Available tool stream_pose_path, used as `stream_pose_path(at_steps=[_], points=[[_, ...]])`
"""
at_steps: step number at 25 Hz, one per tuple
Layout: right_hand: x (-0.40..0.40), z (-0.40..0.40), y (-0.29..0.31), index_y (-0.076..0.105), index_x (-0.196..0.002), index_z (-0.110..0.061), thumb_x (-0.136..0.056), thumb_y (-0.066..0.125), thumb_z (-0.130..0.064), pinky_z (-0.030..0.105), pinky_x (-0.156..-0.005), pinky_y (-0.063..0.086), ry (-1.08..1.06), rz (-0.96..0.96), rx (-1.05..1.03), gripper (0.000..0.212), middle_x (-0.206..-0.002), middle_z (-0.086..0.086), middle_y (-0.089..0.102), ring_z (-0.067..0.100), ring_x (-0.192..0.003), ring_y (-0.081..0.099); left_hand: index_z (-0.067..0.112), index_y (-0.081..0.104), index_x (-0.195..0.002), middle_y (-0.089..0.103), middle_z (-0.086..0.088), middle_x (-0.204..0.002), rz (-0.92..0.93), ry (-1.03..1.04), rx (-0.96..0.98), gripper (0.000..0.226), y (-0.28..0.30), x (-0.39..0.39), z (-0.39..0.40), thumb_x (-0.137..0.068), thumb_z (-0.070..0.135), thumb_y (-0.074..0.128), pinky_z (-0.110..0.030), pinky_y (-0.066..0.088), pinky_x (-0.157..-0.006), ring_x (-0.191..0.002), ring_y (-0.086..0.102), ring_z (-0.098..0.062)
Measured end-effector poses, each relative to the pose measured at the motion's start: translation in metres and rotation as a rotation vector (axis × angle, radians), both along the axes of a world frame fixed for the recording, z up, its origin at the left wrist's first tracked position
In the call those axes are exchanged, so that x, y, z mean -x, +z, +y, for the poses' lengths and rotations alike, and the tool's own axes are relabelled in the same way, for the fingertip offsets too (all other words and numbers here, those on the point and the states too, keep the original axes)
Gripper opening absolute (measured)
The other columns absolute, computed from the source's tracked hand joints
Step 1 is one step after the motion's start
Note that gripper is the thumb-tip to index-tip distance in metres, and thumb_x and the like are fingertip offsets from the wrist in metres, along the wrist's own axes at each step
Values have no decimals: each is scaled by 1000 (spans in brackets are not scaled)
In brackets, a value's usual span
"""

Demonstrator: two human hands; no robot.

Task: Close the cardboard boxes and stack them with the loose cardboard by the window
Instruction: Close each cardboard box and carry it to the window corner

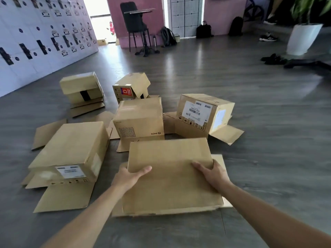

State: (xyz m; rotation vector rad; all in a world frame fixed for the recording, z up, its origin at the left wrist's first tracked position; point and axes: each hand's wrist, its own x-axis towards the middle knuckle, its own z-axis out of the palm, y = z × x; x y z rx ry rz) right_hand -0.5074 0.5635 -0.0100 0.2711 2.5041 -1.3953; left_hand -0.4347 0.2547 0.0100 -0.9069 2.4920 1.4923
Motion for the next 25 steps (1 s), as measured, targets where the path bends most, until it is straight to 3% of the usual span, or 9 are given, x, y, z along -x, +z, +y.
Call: stream_pose_path(at_steps=[4, 7, 9, 12, 14, 19, 21, 23, 25], points=[[12, -3, 20, 37, -143, -34, -47, 71, -89, 35, -84, 52, 45, 174, 102, 115, -122, -3, 58, 18, -102, 57, 30, 45, -119, 60, 14, -106, 159, -8, 155, 109, 24, -3, -18, -33, 89, 79, -33, 51, -81, -97, 58, -13], [17, -2, 27, 31, -146, -37, -35, 77, -85, 32, -80, 49, 123, 230, 74, 129, -120, -9, 55, 17, -107, 55, 23, 49, -130, 65, 9, -115, 251, -25, 171, 119, 17, -13, -24, -33, 79, 88, -41, 55, -90, -107, 62, -17], [18, 1, 24, 32, -146, -38, -36, 82, -77, 31, -79, 47, 162, 248, 33, 127, -115, -12, 57, 16, -105, 54, 25, 51, -130, 67, 9, -113, 272, -14, 161, 117, 5, -20, -21, -32, 72, 93, -39, 56, -86, -104, 62, -16], [12, 4, 6, 34, -139, -35, -41, 86, -67, 33, -75, 46, 169, 261, -47, 115, -105, -12, 56, 17, -98, 52, 28, 55, -119, 66, 14, -100, 269, 41, 184, 100, -16, -29, -6, -34, 63, 95, -29, 50, -71, -95, 61, -14], [1, 8, -13, 33, -136, -32, -50, 90, -57, 34, -75, 47, 158, 243, -107, 106, -104, -10, 54, 20, -98, 54, 27, 58, -113, 67, 13, -96, 203, 36, 197, 87, -34, -34, 3, -40, 55, 97, -29, 50, -68, -92, 62, -16], [-10, 23, -40, 34, -143, -31, -60, 91, -49, 43, -91, 54, 226, 69, -114, 102, -122, 0, 62, 29, -114, 59, 23, 64, -107, 70, 4, -101, 2, 16, -74, 59, -53, -33, -12, -59, 16, 97, -35, 53, -89, -108, 65, -23], [-5, 25, -34, 34, -146, -31, -58, 91, -53, 44, -100, 51, 275, 13, -100, 107, -130, -2, 59, 27, -121, 56, 23, 61, -114, 69, 0, -116, -58, -27, -237, 66, -45, -31, -20, -59, 13, 97, -36, 54, -91, -111, 64, -20], [-4, 26, -23, 38, -144, -31, -55, 89, -59, 44, -103, 49, 324, -33, -24, 107, -132, -4, 58, 23, -124, 54, 20, 53, -131, 63, -2, -131, -142, -112, -340, 93, -32, -31, -25, -51, 21, 101, -43, 50, -102, -120, 57, -19], [-3, 27, -8, 48, -132, -36, -48, 83, -73, 37, -91, 55, 367, -85, 61, 98, -128, -5, 62, 15, -113, 60, 19, 46, -142, 59, -1, -137, -189, -182, -372, 118, -17, -29, -30, -41, 40, 102, -53, 40, -112, -129, 50, -24]])
